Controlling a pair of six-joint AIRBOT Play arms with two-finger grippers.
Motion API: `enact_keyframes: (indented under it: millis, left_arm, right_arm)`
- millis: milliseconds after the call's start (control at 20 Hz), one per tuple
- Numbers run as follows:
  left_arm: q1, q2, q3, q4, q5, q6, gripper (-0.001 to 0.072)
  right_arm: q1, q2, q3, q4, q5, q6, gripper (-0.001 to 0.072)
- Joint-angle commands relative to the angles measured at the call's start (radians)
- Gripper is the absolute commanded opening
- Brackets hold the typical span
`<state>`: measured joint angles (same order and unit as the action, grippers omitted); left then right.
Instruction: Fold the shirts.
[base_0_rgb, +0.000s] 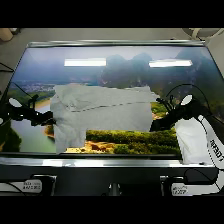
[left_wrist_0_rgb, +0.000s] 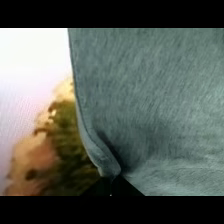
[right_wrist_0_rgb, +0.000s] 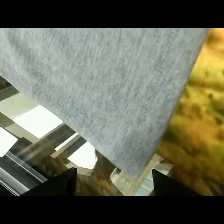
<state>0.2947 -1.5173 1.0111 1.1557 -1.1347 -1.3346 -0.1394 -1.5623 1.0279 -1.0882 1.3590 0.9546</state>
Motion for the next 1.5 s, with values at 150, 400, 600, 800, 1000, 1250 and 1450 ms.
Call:
enact_keyframes:
  millis: [150, 400, 600, 800, 1000, 1250, 1450]
  left_arm:
    - [0.001, 0.039, 0.005, -0.005, -0.001, 0.002, 0.0023]
    - [0.005, 0.042, 0.024, -0.004, -0.061, 0.021, 0.0023]
    - [0.005, 0.121, 0.164, -0.005, -0.137, 0.071, 0.0020]
    - [0.005, 0.364, 0.477, -0.011, -0.080, 0.028, 0.0021]
    - [0.005, 0.633, 0.816, -0.011, 0.160, -0.095, 0.0021]
    - [0.005, 0.870, 0.854, -0.011, 0.252, -0.185, 0.0020]
    - [0.005, 0.904, 0.854, 0.031, 0.172, -0.185, 0.0020]
  right_arm:
    - [0.001, -0.008, -0.042, 0.097, -0.118, 0.003, 0.0409]
    - [-0.001, -0.039, -0.041, 0.132, -0.127, 0.010, 0.0019]
    - [0.000, 0.008, 0.059, 0.141, -0.057, -0.060, 0.0016]
    - [-0.001, 0.230, 0.418, 0.051, -0.037, -0.109, 0.0017]
    - [-0.001, 0.518, 0.845, -0.196, -0.169, -0.058, 0.0017]
    - [-0.001, 0.772, 0.924, -0.290, -0.238, 0.024, 0.0016]
    - [-0.001, 0.795, 0.924, -0.312, -0.113, 0.025, 0.0017]
